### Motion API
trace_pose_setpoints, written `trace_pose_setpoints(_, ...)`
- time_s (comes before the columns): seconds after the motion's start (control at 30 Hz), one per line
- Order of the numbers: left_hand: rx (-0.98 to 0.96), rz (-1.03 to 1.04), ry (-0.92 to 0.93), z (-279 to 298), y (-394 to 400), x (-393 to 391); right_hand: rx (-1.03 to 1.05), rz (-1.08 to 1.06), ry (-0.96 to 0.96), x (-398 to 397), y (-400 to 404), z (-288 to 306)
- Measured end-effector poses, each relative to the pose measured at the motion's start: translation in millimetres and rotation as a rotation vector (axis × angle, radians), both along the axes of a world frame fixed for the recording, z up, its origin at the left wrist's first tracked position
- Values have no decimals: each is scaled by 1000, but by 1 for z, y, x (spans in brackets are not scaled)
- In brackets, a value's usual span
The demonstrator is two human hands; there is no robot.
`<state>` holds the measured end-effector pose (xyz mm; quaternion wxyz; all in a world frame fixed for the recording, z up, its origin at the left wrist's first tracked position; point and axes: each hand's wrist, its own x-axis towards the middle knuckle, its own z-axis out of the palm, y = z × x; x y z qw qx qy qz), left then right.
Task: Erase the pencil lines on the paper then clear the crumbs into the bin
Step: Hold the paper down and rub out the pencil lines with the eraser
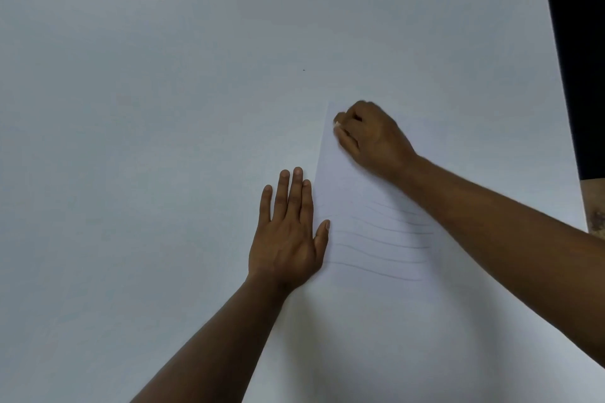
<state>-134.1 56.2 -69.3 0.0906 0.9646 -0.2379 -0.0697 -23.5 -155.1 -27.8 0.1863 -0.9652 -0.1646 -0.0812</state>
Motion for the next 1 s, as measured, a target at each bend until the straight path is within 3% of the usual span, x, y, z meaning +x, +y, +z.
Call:
trace_pose_setpoints(0.17, -1, 0, 2, 0, 0, 1, 52, -66, 1, -14, 8, 6)
trace_pose_setpoints(0.3, -43, 5, -43, -2, 1, 0, 114, 222, 133, -77, 29, 2)
trace_pose_setpoints(0.4, -60, 9, -52, -3, 1, -1, 70, 299, 145, -81, 28, -8)
trace_pose_setpoints(0.63, -29, 12, 5, -4, 0, 0, 41, -90, -8, -24, 10, -10)
trace_pose_setpoints(0.77, -45, 11, 1, -3, 2, 0, 280, -254, 143, -58, 21, 7)
trace_pose_setpoints(0.93, -108, 11, -4, -2, 3, 1, 585, -632, 172, -134, 48, 16)
trace_pose_setpoints(1.0, -147, 27, 32, -1, 4, 2, 633, -666, 173, -151, 56, 8)
